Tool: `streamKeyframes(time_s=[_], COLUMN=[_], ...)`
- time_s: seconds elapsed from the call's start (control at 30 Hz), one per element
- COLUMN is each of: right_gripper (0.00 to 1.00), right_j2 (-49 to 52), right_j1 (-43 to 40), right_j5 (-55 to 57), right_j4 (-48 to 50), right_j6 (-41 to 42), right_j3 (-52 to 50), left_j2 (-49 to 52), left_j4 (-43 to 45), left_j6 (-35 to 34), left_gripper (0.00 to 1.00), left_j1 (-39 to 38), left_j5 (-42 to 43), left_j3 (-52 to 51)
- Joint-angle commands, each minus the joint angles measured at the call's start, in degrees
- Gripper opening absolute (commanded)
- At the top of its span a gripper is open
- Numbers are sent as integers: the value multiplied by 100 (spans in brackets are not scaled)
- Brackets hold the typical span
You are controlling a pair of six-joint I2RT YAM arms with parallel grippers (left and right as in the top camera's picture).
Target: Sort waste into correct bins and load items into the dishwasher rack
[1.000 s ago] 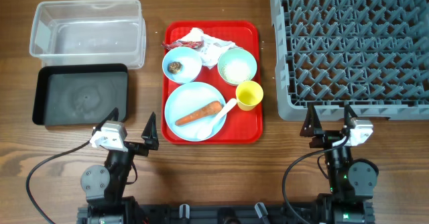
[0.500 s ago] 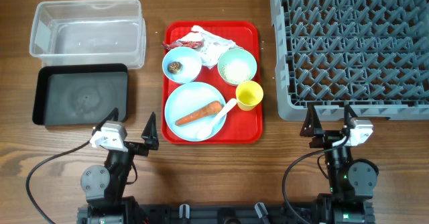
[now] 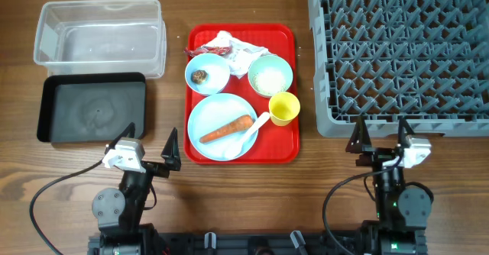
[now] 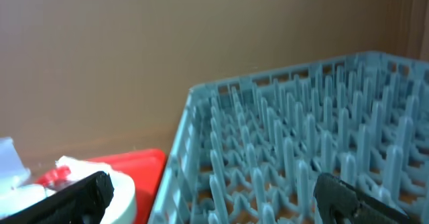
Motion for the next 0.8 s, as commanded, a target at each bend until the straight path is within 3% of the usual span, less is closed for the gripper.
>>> streamKeyframes(time_s=[0.0, 0.27, 0.5, 0.77], right_gripper=[100, 100, 100, 100], right_j2=[-9, -9, 160, 1617], right_j1=[24, 24, 24, 24], right_j5=[-70, -317, -507, -1624], right_j4=[420, 1237, 1233, 1204], right_j6=[83, -151, -793, -813], right_j3=[-4, 57, 610, 1805], left_j2=[-4, -4, 238, 1652], left_j4=[72, 684, 96, -782], left_j6=[107, -251, -363, -321], left_gripper=[100, 100, 100, 100], left_j1=[-31, -31, -31, -31], left_j5=[39, 109, 94, 118], left_j3=[-52, 138, 1019, 2780])
